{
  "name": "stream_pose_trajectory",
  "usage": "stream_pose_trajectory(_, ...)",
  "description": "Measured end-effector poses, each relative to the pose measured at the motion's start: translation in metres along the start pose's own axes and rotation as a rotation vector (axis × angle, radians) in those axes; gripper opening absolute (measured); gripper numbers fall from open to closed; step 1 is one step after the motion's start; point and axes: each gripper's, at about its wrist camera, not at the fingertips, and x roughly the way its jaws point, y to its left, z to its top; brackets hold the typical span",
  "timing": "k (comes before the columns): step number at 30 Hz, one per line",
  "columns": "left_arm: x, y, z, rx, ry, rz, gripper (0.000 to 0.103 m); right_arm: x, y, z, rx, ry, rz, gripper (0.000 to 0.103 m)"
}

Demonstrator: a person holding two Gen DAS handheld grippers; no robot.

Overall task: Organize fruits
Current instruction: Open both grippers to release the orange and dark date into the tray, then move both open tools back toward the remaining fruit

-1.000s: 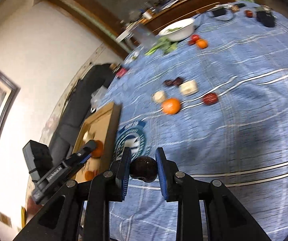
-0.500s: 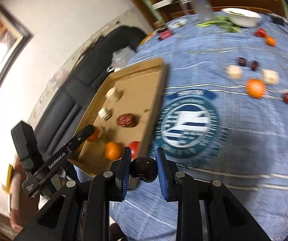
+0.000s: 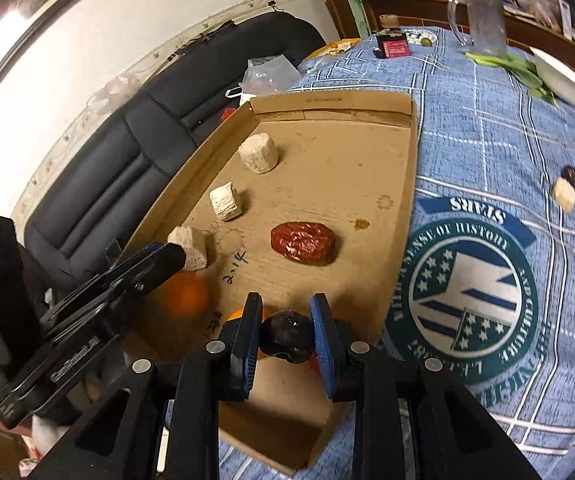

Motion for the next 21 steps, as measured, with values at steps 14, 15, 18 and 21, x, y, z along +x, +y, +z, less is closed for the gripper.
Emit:
stream_pose_trajectory(14, -0.032, -0.002, 0.008, -0.045, -0.046, -0.060, 0.057, -0.036, -0.008, -0.002, 0.041, -0.112, -0.029, 0.053)
stream_pose_trajectory(15, -0.033, -0.004, 0.008, -0.040, -0.044, -0.062, 0.057, -0.041, -0.011, -0.005, 0.050, -0.122, -0.034, 0.056)
stream_pose_trajectory(18, -0.038, -0.016, 0.008, -0.014, -0.041, -0.075, 0.061, -0.059, -0.025, -0.014, 0.091, -0.156, -0.051, 0.061)
stream_pose_trajectory(21, -0.044, -0.038, 0.007, 0.038, -0.033, -0.090, 0.062, -0.077, -0.042, -0.025, 0.138, -0.183, -0.066, 0.062)
